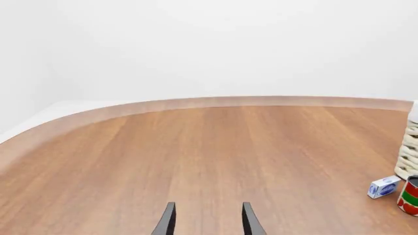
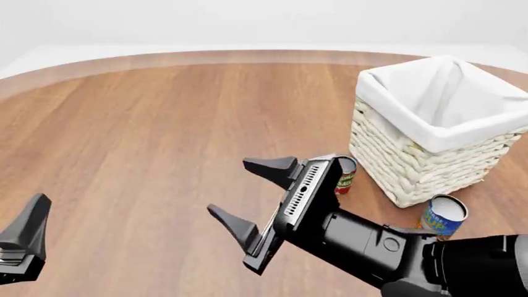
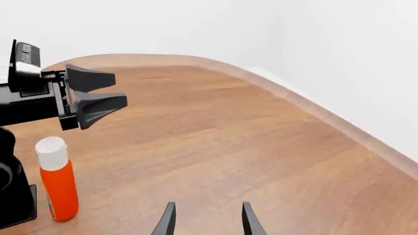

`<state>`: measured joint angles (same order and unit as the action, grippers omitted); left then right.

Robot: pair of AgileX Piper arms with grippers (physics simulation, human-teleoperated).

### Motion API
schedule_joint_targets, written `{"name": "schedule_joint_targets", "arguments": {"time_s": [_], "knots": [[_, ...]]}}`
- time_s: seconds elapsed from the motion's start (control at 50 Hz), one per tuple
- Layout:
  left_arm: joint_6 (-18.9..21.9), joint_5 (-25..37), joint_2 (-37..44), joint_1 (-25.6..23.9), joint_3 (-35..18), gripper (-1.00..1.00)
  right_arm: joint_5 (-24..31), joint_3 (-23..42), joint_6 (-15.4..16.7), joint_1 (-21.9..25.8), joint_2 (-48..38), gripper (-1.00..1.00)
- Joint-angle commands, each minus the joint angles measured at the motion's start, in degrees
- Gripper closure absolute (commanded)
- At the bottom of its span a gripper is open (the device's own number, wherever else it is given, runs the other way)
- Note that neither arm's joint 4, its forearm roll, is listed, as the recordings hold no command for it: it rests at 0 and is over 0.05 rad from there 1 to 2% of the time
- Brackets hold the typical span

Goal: Pick up the ketchup, and put it in the basket.

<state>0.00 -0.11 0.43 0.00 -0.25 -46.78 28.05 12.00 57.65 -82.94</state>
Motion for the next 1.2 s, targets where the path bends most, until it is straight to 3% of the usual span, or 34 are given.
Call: {"name": "schedule_joint_targets", "arguments": {"time_s": [0.02,0.86,1.2], "knots": [[0.0,0.0,0.0,0.0,0.0,-1.0,0.88,2.32,-0.21,2.48,-2.26,-1.0],[0.0,0.0,0.0,0.0,0.0,-1.0,5.01,12.58,-1.17,10.64,-10.93,-1.0],[0.0,0.0,0.0,0.0,0.0,-1.0,8.03,16.34,-5.15,12.97,-13.18,-1.0]]}}
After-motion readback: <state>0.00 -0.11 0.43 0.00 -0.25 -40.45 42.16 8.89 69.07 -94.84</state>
